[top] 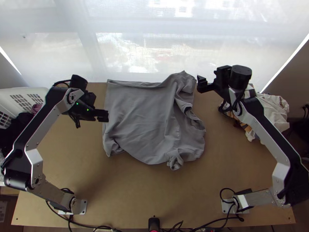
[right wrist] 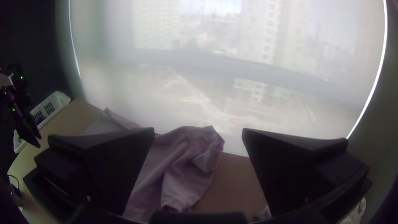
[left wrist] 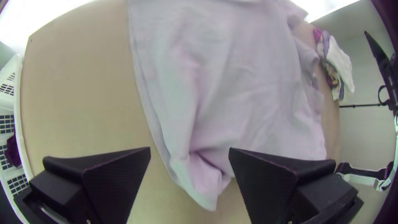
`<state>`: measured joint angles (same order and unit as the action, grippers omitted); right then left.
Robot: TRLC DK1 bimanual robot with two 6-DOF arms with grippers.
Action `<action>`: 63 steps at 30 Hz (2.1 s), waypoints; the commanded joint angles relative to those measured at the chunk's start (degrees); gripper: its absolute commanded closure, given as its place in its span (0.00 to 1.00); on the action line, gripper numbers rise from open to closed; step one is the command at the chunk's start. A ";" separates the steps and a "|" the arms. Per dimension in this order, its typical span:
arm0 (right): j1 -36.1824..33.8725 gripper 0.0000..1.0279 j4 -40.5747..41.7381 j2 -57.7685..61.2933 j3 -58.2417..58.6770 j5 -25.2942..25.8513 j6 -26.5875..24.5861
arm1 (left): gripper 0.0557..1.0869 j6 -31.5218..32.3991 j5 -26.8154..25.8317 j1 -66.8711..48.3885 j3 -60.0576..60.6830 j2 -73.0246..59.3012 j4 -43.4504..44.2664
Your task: Fold the t-shirt
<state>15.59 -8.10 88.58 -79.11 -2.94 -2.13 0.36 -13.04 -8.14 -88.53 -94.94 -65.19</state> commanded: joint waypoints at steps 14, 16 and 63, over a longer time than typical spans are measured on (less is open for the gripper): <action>11.04 0.05 -15.72 -24.24 15.57 0.04 -0.33 | 0.20 0.96 -0.76 -7.85 26.92 10.12 2.96; 12.88 0.05 -17.30 -25.47 16.62 0.04 -0.33 | 0.20 1.40 -0.50 -8.29 28.33 9.68 5.25; 41.27 0.33 -29.61 -7.54 29.10 -5.94 -6.92 | 0.97 0.43 -0.76 -1.00 28.59 12.67 14.91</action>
<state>56.47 -41.69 75.46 -49.60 -8.40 -9.28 0.80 -13.76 -9.72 -59.99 -82.21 -50.06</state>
